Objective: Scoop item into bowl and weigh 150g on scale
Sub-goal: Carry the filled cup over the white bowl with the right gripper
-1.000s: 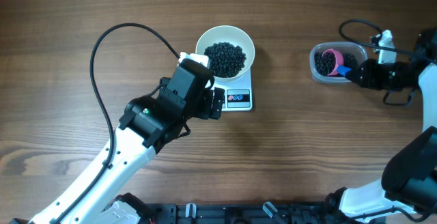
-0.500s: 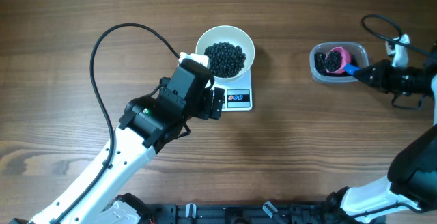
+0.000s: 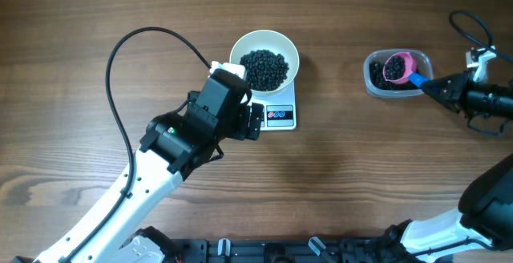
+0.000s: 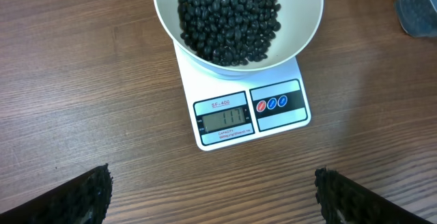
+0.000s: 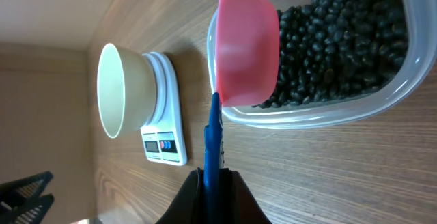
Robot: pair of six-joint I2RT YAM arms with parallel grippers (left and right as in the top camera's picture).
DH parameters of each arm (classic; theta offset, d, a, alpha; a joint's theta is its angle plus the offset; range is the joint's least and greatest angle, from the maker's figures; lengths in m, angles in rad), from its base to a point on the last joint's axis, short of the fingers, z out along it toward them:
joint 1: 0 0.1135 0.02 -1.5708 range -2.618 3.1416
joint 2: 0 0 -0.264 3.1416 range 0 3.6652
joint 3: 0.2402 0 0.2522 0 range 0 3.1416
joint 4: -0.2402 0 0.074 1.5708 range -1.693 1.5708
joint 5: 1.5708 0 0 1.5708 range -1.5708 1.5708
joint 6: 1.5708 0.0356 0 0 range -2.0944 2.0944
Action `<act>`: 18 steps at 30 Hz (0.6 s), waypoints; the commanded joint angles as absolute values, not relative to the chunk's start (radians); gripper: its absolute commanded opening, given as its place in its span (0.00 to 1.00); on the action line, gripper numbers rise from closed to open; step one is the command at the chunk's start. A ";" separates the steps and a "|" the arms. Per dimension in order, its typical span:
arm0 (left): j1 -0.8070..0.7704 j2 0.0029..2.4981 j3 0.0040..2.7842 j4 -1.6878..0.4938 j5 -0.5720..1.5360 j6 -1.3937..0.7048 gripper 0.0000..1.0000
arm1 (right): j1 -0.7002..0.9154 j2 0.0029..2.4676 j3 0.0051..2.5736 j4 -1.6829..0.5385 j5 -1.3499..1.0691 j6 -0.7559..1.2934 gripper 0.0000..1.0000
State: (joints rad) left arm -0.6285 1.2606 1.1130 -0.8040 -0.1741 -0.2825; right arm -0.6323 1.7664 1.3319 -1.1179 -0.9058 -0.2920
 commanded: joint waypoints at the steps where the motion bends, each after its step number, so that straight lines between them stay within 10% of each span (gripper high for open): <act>1: -0.631 1.262 1.128 -0.801 -0.166 -0.269 1.00 | -0.637 1.784 1.333 -1.124 -0.971 -0.285 0.04; 18: -0.631 1.262 1.128 -0.801 -0.166 -0.269 1.00 | -0.554 1.784 1.333 -1.118 -1.416 -0.260 0.04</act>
State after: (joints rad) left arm -0.6285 1.2606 1.1130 -0.8040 -0.1741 -0.2825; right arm -0.6018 1.7664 1.3319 -1.1221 -1.2964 -0.2810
